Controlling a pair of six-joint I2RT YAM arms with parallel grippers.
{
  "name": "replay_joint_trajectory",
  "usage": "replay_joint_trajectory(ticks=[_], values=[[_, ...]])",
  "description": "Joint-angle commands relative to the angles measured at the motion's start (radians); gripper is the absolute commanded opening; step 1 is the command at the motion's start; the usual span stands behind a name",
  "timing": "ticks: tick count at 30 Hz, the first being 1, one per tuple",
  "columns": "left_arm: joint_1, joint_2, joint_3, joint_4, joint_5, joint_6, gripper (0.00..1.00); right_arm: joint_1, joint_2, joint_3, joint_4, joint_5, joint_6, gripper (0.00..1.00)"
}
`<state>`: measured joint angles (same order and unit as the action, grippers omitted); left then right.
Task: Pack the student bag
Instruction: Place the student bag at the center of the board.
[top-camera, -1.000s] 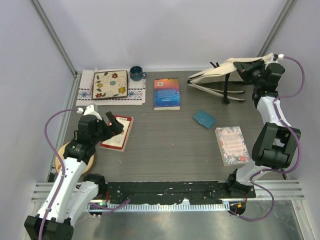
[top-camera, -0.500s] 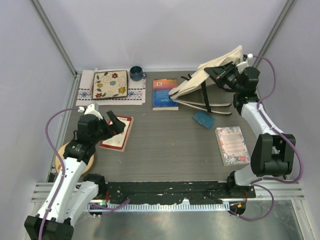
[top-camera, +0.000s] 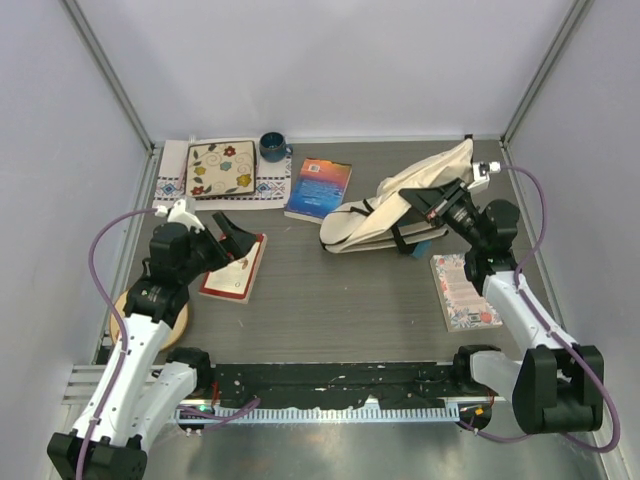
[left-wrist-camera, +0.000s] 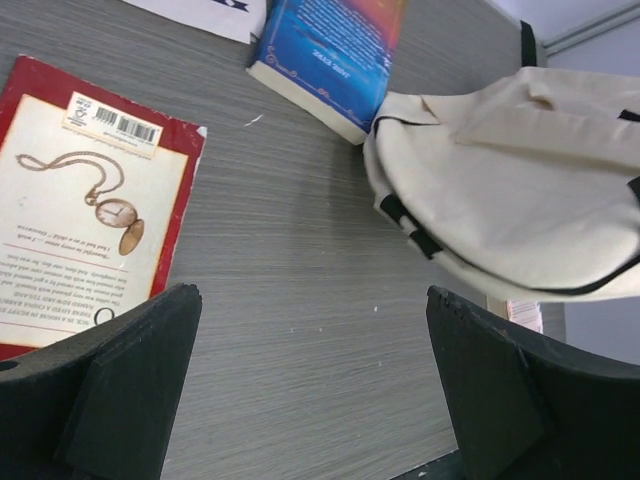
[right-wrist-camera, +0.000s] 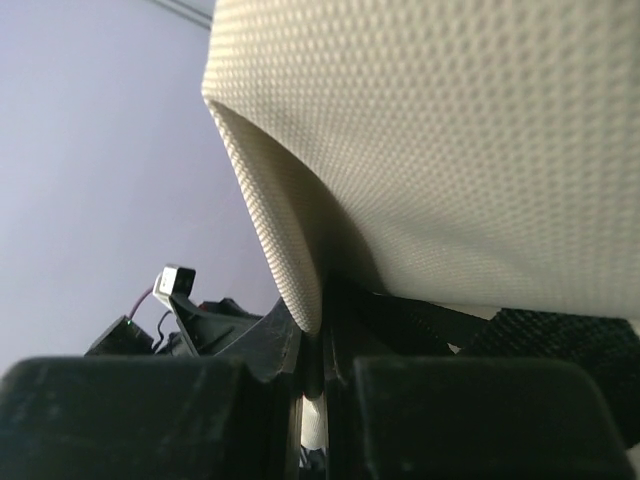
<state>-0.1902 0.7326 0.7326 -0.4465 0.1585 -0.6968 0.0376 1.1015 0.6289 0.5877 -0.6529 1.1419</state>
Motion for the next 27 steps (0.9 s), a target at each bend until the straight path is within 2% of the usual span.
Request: replay_joint_trajectory(ticks=[1,3,9,10,12,15,17,21,27], values=[[0.000,0.013,0.044,0.106,0.104,-0.036,1.00,0.015,-0.104,-0.064,0.117,-0.097,0.027,0.01],[-0.002,0.031,0.050,0.120,0.131,-0.052,1.00,0.015,-0.136,-0.110,0.062,-0.103,-0.007,0.01],[-0.018,0.100,0.076,0.146,0.174,-0.075,1.00,0.019,-0.285,-0.213,-0.377,0.019,-0.221,0.01],[-0.041,0.109,0.077,0.153,0.176,-0.079,1.00,0.018,-0.299,-0.221,-0.488,0.044,-0.240,0.01],[-0.083,0.145,0.083,0.158,0.161,-0.090,0.99,0.018,-0.337,-0.241,-0.581,0.130,-0.260,0.01],[-0.269,0.206,0.093,0.190,0.090,-0.102,1.00,0.019,-0.367,-0.261,-0.765,0.248,-0.254,0.01],[-0.343,0.244,0.090,0.235,0.061,-0.121,1.00,0.019,-0.391,-0.278,-0.810,0.274,-0.251,0.01],[-0.489,0.347,0.035,0.438,0.049,-0.217,0.97,0.019,-0.471,-0.290,-0.925,0.338,-0.235,0.01],[-0.615,0.562,0.053,0.635,0.073,-0.337,0.85,0.019,-0.532,-0.324,-0.982,0.374,-0.229,0.01]])
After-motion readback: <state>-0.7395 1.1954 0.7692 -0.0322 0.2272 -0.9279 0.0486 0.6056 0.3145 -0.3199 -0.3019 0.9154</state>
